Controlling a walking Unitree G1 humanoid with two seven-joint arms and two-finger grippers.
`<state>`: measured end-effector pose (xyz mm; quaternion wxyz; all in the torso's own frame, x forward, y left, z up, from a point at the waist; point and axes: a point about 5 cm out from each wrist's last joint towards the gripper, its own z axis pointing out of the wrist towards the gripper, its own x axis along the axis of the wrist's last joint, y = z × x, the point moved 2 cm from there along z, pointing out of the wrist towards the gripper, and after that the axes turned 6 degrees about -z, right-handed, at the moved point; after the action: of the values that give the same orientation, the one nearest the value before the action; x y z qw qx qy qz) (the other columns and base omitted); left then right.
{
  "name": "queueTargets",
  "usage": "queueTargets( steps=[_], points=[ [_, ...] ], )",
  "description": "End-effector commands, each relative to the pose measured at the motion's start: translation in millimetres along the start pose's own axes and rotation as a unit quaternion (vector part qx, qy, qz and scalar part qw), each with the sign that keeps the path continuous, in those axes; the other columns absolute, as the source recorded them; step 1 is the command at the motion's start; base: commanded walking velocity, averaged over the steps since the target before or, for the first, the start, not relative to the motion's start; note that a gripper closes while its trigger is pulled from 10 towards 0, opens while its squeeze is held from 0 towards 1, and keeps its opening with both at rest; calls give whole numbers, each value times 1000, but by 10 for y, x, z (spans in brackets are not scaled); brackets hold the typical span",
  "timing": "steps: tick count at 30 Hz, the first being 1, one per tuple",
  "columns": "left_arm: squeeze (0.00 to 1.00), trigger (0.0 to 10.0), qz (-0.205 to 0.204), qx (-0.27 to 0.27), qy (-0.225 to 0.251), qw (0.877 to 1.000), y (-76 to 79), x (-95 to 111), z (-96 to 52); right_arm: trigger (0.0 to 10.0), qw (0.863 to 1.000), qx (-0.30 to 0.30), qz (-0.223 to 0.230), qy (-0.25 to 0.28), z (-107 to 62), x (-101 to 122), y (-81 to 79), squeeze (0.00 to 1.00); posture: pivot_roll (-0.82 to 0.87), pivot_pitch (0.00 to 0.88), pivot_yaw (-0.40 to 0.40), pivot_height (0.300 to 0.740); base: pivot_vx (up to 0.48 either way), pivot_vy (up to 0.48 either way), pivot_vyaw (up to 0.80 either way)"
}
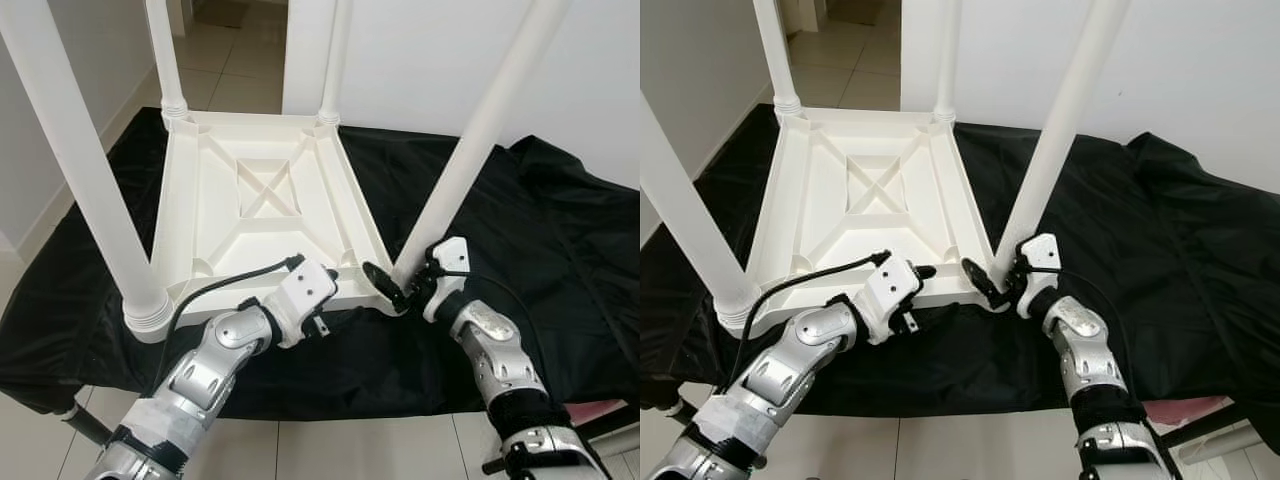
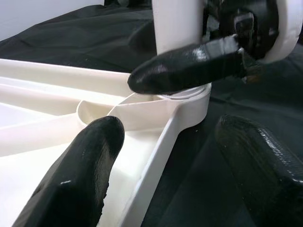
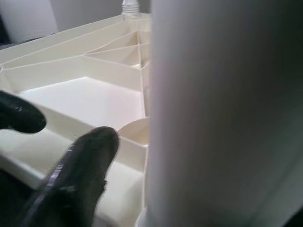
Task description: Building children table
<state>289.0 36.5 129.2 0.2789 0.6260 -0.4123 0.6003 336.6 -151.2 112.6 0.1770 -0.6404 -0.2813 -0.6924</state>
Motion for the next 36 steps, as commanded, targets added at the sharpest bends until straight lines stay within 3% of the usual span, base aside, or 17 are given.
queueTargets(
  steps=[1, 2, 3, 13, 14, 15, 16, 25, 28, 34, 36],
  points=[
    [0, 10000, 9, -28, 0, 1000, 82, 31, 25, 4902, 1000, 13, -9, -9, 15, -13, -4, 0, 28, 0, -98, 740, 0, 0, 0],
    [0, 10000, 7, -30, 1, 1000, 106, 29, 32, 1529, 1000, 15, -15, -18, 12, -41, 13, 0, 30, 0, -100, 740, 0, 0, 0],
    [0, 10000, 7, -31, 2, 999, 115, 28, 33, 0, 1000, 16, -15, -20, 9, -51, 16, 0, 32, 0, -101, 740, 0, 0, 0],
    [0, 10000, 9, -33, 2, 999, 129, 26, 51, 0, 999, 3, -10, -43, -30, -147, 71, 0, 30, 0, -106, 740, 0, 0, 0],
    [0, 10000, 9, -33, 2, 999, 129, 27, 54, 5098, 999, -1, -12, -45, -37, -150, 79, 0, 30, 0, -107, 740, 0, 0, 0],
    [0, 10000, 10, -34, 2, 999, 130, 27, 56, 5098, 999, -5, -14, -46, -41, -154, 85, 0, 30, 0, -107, 740, 0, 0, 0],
    [0, 10000, 10, -35, 2, 999, 134, 26, 56, 10000, 999, -15, -13, -48, -48, -156, 98, 0, 28, 0, -106, 740, 0, 0, 0],
    [0, 10000, 10, -39, -1, 999, 158, 9, 40, 10000, 995, -85, -4, -56, -83, -174, 145, 0, 25, 0, -103, 740, 0, 0, 0],
    [0, 10000, 9, -39, -2, 999, 162, 1, 32, 10000, 985, -157, 12, -71, -106, -214, 127, 0, 21, 0, -101, 740, 0, 0, 0],
    [0, 10000, 7, -41, -4, 999, 172, -8, 21, 10000, 971, -228, 31, -66, -118, -196, 42, 0, 14, 0, -95, 740, 0, 0, 0],
    [0, 10000, 6, -43, -4, 999, 181, -11, 25, 10000, 958, -276, 45, -61, -119, -176, -8, 0, 9, 0, -94, 740, 0, 0, 0]
  ],
)
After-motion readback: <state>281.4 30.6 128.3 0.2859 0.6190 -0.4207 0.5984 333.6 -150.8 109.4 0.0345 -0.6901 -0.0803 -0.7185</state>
